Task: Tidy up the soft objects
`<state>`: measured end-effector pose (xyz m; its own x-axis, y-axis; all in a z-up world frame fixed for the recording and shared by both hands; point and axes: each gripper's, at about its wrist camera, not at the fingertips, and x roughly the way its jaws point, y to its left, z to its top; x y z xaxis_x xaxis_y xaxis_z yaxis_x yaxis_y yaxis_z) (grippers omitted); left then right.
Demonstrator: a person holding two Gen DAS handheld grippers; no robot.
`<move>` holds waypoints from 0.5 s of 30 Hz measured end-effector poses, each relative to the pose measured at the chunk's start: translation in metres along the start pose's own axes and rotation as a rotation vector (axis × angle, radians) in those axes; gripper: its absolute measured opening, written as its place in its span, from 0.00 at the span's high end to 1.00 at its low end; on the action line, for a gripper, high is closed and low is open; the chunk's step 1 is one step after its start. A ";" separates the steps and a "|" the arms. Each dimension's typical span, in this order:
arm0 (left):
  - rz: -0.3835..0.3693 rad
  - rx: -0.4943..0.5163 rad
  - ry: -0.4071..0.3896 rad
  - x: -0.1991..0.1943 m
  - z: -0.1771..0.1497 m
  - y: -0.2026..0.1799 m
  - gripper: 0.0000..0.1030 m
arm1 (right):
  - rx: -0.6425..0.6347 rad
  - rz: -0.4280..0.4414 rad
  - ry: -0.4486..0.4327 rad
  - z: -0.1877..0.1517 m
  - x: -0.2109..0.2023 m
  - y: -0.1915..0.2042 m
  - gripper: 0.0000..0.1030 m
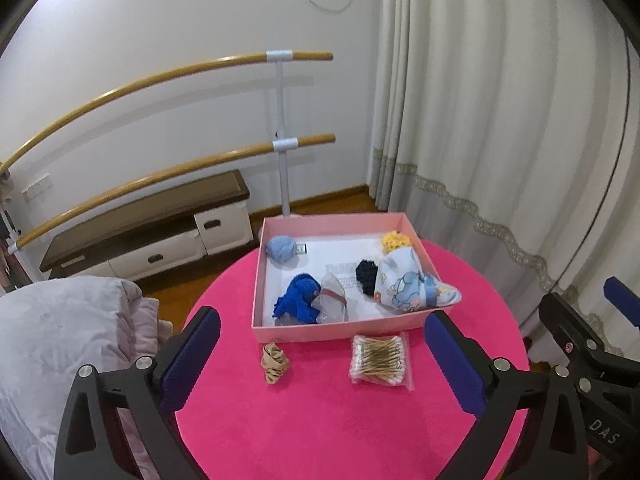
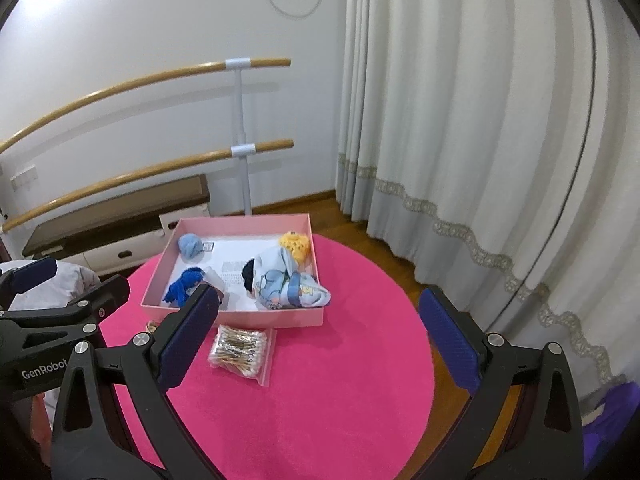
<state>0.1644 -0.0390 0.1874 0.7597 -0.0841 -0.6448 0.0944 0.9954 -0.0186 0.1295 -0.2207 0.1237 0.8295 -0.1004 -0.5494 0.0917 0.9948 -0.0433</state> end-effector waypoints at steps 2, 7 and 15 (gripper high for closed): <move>0.006 0.006 -0.026 -0.014 -0.003 -0.001 0.01 | -0.011 0.001 -0.022 0.000 -0.009 0.002 0.02; 0.018 0.007 -0.057 -0.033 -0.009 -0.007 0.00 | -0.023 -0.011 -0.072 -0.002 -0.026 0.004 0.02; 0.024 0.014 -0.103 -0.054 -0.015 -0.012 0.00 | -0.014 -0.014 -0.120 -0.003 -0.045 0.001 0.01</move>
<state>0.1127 -0.0460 0.2114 0.8242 -0.0652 -0.5625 0.0835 0.9965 0.0068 0.0909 -0.2156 0.1461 0.8883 -0.1147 -0.4448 0.0972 0.9933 -0.0621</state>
